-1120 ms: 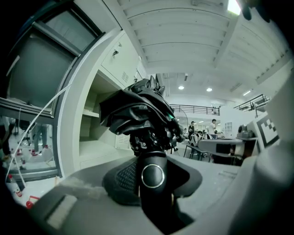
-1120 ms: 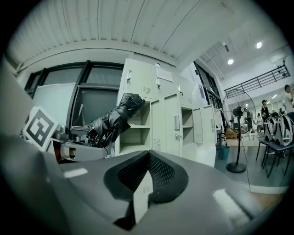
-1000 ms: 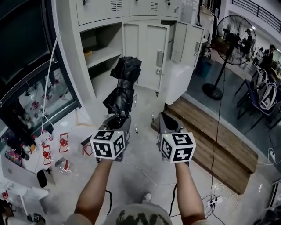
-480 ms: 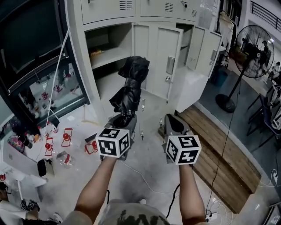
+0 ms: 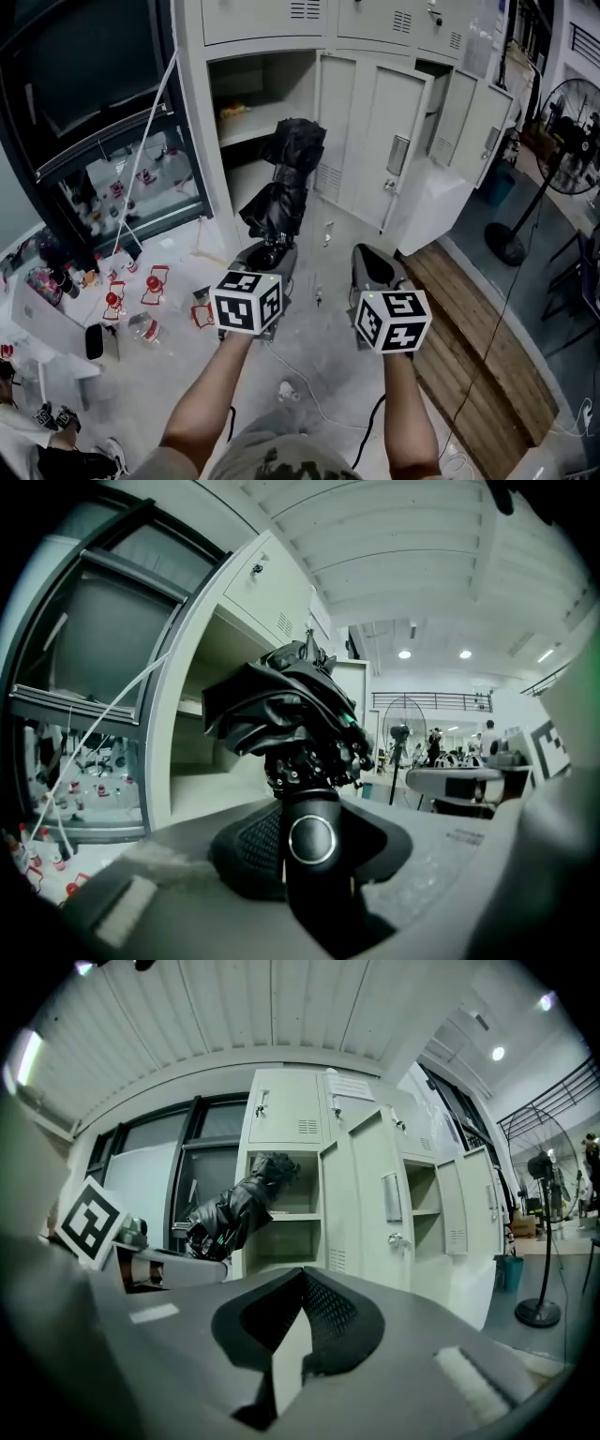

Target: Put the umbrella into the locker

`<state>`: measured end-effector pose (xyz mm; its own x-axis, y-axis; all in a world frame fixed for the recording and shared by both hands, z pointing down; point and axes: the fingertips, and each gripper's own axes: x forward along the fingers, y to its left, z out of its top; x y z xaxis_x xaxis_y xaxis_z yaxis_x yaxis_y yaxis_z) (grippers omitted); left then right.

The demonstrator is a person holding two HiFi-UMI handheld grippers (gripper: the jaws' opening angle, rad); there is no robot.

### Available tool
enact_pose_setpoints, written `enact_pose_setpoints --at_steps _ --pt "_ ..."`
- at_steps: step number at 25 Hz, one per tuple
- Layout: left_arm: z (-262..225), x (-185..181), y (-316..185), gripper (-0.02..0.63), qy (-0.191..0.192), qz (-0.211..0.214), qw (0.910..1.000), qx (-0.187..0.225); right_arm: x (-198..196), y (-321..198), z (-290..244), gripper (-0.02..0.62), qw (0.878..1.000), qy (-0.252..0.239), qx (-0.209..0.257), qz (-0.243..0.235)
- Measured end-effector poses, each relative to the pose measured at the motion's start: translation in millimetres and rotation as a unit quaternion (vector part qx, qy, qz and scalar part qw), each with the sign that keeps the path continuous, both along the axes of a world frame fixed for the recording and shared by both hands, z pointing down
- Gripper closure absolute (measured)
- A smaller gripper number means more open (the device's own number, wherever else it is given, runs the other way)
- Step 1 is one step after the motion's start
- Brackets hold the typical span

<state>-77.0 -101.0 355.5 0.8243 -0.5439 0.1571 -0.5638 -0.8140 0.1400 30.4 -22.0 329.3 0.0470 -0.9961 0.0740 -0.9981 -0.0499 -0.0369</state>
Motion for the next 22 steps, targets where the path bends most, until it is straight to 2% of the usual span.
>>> enact_pose_setpoints --at_steps 22 --pt "-15 35 -180 0.474 0.017 -0.069 0.9974 0.008 16 -213 -29 0.604 0.994 0.034 0.007 -0.100"
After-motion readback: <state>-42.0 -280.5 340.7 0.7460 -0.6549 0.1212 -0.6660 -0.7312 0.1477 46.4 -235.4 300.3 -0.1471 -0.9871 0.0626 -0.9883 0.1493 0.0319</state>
